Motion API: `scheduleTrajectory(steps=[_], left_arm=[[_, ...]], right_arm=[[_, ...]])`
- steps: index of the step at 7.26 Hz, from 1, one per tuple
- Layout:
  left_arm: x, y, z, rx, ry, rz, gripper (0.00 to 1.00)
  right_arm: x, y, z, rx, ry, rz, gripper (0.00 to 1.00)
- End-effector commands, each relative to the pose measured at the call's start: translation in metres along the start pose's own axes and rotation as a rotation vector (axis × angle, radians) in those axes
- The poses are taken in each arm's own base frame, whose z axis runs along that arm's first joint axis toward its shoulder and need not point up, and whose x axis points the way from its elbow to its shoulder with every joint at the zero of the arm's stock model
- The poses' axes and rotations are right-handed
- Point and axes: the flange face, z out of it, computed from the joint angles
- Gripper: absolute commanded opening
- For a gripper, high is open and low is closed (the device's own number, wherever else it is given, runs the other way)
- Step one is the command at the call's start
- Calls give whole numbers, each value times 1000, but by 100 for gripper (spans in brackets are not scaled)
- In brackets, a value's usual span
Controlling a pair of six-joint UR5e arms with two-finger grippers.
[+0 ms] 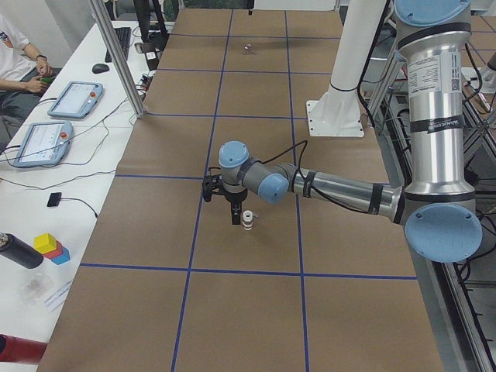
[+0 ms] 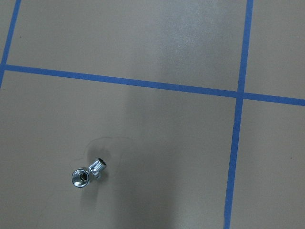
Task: Assemble PPR valve and pipe with both arms
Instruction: 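Lower the left gripper onto the white PPR valve and close it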
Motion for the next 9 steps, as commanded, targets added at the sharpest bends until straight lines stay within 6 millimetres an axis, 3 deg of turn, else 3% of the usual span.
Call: scheduleTrajectory(steps=[1, 3, 9], left_arm=[[14, 10, 22, -17, -20, 41, 98], [15, 26, 33, -21, -2, 87, 97], [7, 29, 43, -36, -8, 82, 87]], right_arm=[[-3, 0, 4, -8, -2, 4, 100], [-4, -1, 5, -12, -1, 3, 100], [-7, -1, 8, -18, -3, -3, 100]])
